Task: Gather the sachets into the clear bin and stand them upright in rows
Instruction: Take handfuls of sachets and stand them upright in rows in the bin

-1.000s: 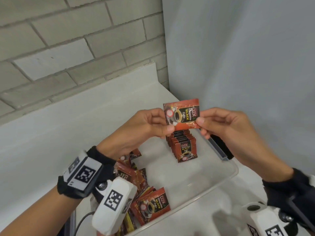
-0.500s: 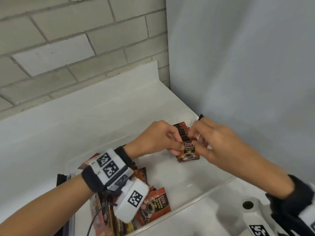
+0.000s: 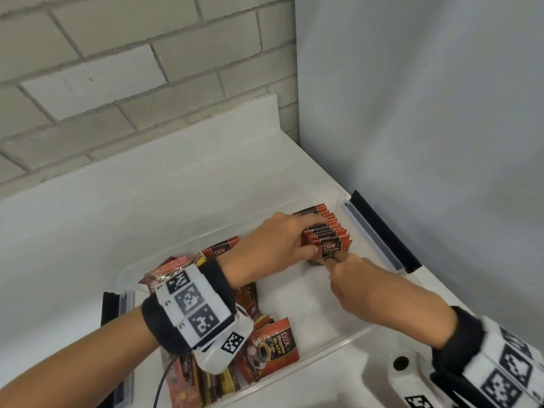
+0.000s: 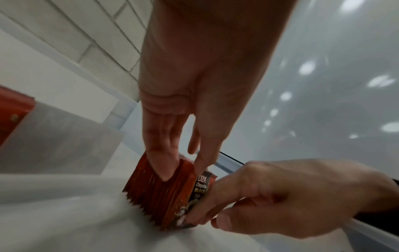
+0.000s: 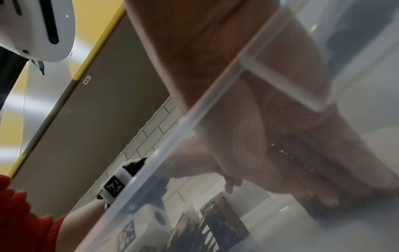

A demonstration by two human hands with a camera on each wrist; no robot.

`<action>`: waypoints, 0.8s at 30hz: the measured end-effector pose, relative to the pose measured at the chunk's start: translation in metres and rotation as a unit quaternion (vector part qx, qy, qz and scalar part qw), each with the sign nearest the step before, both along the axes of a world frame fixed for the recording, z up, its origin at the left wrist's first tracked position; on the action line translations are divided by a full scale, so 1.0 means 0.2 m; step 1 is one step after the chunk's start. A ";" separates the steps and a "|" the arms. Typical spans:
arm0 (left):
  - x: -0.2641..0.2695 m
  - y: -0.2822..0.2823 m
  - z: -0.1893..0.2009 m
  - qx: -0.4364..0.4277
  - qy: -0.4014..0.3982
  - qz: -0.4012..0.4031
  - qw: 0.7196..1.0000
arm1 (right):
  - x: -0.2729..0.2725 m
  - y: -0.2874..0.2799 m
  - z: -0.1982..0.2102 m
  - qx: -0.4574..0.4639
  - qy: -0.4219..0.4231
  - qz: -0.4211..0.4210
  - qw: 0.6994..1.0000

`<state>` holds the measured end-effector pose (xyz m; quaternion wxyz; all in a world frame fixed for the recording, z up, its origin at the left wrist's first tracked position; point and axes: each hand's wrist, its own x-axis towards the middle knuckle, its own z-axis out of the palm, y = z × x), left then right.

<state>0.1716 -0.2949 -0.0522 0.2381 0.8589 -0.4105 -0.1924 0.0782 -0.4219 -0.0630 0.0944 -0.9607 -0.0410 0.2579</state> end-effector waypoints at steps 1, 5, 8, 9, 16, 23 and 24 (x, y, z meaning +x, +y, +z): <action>0.00 0.00 0.00 0.019 0.002 -0.006 1.000 | 0.00 0.00 0.01 -0.009 -0.001 0.008 1.000; 0.02 0.04 0.03 -0.020 0.062 0.043 0.997 | 0.00 0.00 0.04 -0.017 0.001 0.006 1.000; 0.04 0.09 0.03 -0.056 0.176 0.154 0.971 | -0.01 0.00 0.03 0.000 -0.008 -0.026 1.000; 0.04 0.10 0.03 -0.051 0.223 0.179 0.957 | -0.01 0.00 0.04 0.003 -0.011 -0.037 0.999; -0.05 0.06 -0.04 -0.052 0.476 0.159 0.863 | -0.02 0.01 0.07 0.027 -0.034 -0.072 0.996; -0.05 0.00 -0.11 -0.092 0.516 0.193 0.830 | -0.02 0.00 0.07 0.025 -0.035 -0.078 0.996; -0.06 0.00 -0.11 -0.090 0.511 0.194 0.832 | -0.02 0.01 0.07 0.022 -0.034 -0.077 0.996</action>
